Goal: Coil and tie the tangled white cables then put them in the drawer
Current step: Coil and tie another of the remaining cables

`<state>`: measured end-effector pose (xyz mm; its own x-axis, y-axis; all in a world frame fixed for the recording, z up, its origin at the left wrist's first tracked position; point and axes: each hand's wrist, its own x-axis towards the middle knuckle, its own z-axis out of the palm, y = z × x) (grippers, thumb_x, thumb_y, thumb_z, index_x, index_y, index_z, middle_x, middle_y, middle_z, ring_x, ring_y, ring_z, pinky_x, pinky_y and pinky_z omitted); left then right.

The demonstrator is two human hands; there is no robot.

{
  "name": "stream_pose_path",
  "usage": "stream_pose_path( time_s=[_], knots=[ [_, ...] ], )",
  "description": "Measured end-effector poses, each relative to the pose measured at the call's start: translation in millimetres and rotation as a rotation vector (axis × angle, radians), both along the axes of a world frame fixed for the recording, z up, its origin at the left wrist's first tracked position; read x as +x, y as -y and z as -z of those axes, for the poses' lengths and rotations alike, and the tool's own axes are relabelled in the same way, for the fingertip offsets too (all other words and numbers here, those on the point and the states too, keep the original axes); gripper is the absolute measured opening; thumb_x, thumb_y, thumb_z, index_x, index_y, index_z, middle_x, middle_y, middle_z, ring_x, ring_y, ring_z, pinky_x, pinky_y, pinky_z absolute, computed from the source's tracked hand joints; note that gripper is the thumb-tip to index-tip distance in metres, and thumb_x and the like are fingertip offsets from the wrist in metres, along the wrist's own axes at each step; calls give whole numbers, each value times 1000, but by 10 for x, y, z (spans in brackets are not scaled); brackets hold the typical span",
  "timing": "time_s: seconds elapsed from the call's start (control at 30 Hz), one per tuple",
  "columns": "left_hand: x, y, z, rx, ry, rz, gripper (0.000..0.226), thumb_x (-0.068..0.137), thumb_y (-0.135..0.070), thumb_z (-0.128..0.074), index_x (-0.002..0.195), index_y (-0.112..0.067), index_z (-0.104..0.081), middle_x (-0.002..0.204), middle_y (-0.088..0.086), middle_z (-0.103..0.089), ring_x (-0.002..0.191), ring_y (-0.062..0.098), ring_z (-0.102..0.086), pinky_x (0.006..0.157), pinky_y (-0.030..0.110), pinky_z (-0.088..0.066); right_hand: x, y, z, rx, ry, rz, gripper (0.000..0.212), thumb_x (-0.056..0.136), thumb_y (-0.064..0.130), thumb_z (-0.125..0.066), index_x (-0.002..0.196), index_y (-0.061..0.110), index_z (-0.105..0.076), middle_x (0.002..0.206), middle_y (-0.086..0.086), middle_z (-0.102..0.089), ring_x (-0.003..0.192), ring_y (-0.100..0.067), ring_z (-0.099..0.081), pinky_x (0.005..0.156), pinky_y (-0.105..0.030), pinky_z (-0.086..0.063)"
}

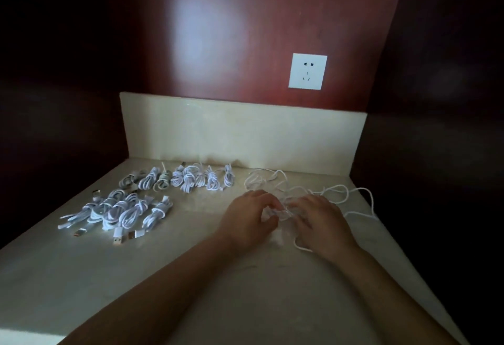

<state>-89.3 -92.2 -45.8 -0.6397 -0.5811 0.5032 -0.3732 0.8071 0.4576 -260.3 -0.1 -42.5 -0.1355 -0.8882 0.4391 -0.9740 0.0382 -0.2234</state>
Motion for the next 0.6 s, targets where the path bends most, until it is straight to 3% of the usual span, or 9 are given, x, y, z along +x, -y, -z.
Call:
stream_pose_path(
  time_s=[0.13,0.3,0.4,0.47,0.53,0.6],
  knots=[
    [-235,-49,17,-51,117,76,40,73,-42,-47,105,-33,-69,111,-9,-64,105,16,-58,90,31,-47,-165,-137,54,49,73,49,32,87,36,-49,113,27,-67,113,4,-63,108,-20,-57,89,-36,-45],
    [-258,28,108,-33,129,109,35,74,-28,-49,99,-32,-73,111,-10,-67,106,16,-61,92,33,-49,-188,-257,178,-6,365,1,11,86,29,-63,95,26,-58,101,12,-51,84,-4,-56,83,-38,-50],
    [-248,77,120,-65,116,102,36,73,-26,-50,98,-35,-73,109,-13,-68,105,13,-62,92,34,-49,-140,-268,172,21,396,33,37,65,57,-67,77,25,-54,101,14,-49,88,-2,-57,81,-31,-50],
    [-244,81,126,-75,121,91,37,72,-29,-48,99,-37,-73,110,-14,-68,107,12,-60,94,34,-47,-107,-253,167,83,348,73,50,55,68,-69,74,26,-50,102,15,-46,84,-2,-56,75,-28,-48],
    [-227,85,130,-98,121,80,35,74,-32,-48,98,-38,-73,109,-15,-68,107,12,-60,95,35,-46,-92,-218,177,65,326,108,50,54,66,-73,75,28,-48,95,12,-46,79,-5,-54,71,-29,-47],
    [-191,106,134,-100,119,63,31,76,-34,-51,95,-36,-74,107,-13,-70,106,14,-61,94,34,-47,-92,-170,188,7,356,135,39,63,53,-79,77,30,-50,91,11,-50,81,-7,-55,74,-29,-46]
  ],
)
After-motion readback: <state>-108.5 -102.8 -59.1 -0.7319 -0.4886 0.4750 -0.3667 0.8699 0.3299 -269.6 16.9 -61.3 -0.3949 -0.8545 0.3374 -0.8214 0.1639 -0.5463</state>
